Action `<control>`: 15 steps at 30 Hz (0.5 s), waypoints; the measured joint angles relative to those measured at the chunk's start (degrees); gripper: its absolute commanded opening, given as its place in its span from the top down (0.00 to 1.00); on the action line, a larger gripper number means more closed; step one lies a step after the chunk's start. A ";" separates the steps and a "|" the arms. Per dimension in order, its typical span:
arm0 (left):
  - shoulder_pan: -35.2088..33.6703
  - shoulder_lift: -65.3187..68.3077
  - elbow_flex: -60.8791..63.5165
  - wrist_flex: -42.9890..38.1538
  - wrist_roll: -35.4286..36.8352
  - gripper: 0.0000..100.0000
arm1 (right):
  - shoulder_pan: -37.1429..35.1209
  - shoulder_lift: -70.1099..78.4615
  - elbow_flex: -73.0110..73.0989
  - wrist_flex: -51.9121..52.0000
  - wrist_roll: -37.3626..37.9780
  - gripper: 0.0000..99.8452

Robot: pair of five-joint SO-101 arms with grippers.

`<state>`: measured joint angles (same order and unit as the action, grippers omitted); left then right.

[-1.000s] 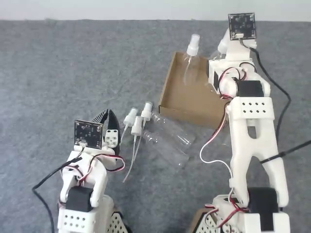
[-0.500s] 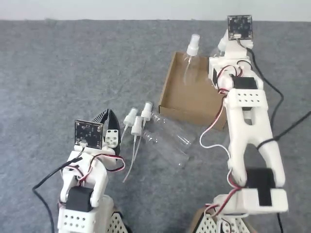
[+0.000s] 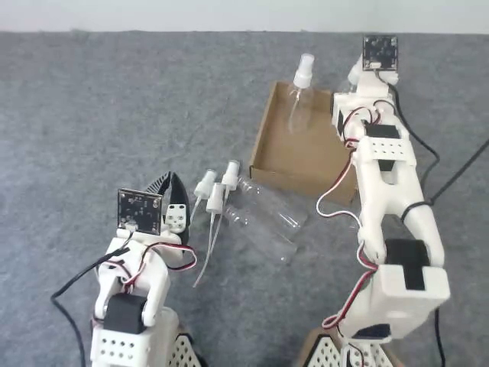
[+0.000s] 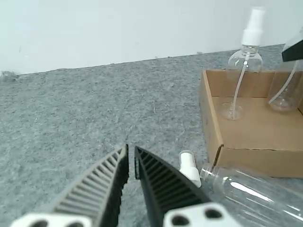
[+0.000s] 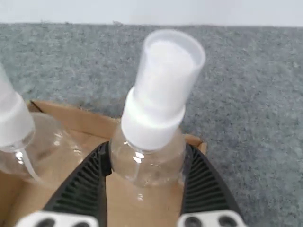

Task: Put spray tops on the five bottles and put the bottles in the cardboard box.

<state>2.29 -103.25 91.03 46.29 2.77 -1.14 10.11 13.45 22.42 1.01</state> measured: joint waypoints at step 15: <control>0.00 0.00 0.00 0.00 0.00 0.99 | 0.09 4.13 -0.09 -3.52 -0.09 0.99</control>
<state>2.29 -103.25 91.03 46.29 2.77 -1.05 14.24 13.36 18.90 0.92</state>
